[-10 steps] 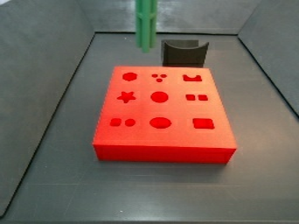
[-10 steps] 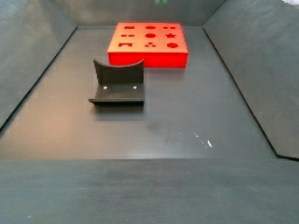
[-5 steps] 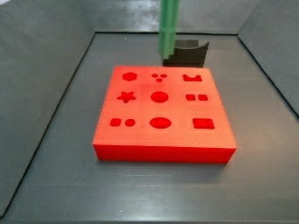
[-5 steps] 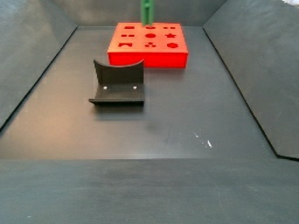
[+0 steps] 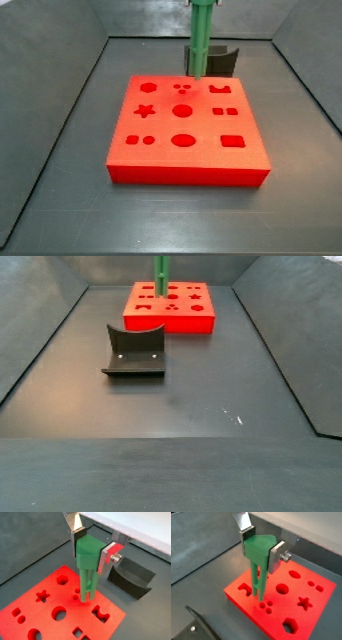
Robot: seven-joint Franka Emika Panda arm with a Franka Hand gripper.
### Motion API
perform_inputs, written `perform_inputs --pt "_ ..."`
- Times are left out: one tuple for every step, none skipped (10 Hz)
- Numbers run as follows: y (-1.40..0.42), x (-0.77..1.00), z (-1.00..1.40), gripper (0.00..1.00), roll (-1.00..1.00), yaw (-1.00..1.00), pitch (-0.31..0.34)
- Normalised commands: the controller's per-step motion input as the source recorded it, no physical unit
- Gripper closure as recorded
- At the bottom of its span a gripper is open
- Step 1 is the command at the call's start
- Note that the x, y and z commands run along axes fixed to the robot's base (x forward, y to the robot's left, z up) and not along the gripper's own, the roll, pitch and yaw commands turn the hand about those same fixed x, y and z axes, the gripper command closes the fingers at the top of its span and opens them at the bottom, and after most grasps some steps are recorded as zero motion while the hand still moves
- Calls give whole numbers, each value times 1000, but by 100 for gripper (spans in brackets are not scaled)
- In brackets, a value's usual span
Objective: Insert the 3 prong object.
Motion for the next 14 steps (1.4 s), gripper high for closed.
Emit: perform_inputs --pt "-71 -217 -246 100 167 0 -11" --pt "-94 -194 -249 100 137 0 -63" --pt "-106 -157 -240 100 90 3 -91" --pt "-97 -157 -200 100 69 40 -89" --pt "0 -123 -197 100 19 63 -80" --pt "57 -86 -200 100 1 89 -53" --pt "111 -23 -80 100 0 191 -33" --pt "49 0 -74 100 0 206 -21" --pt "0 0 -177 100 10 140 -36" --pt "0 0 -266 100 46 106 -40" --pt "-54 100 -303 100 117 40 0" --pt "-60 134 -380 100 176 20 36" --pt "-37 80 -414 100 164 26 16" --pt "-34 86 -409 100 199 0 14"
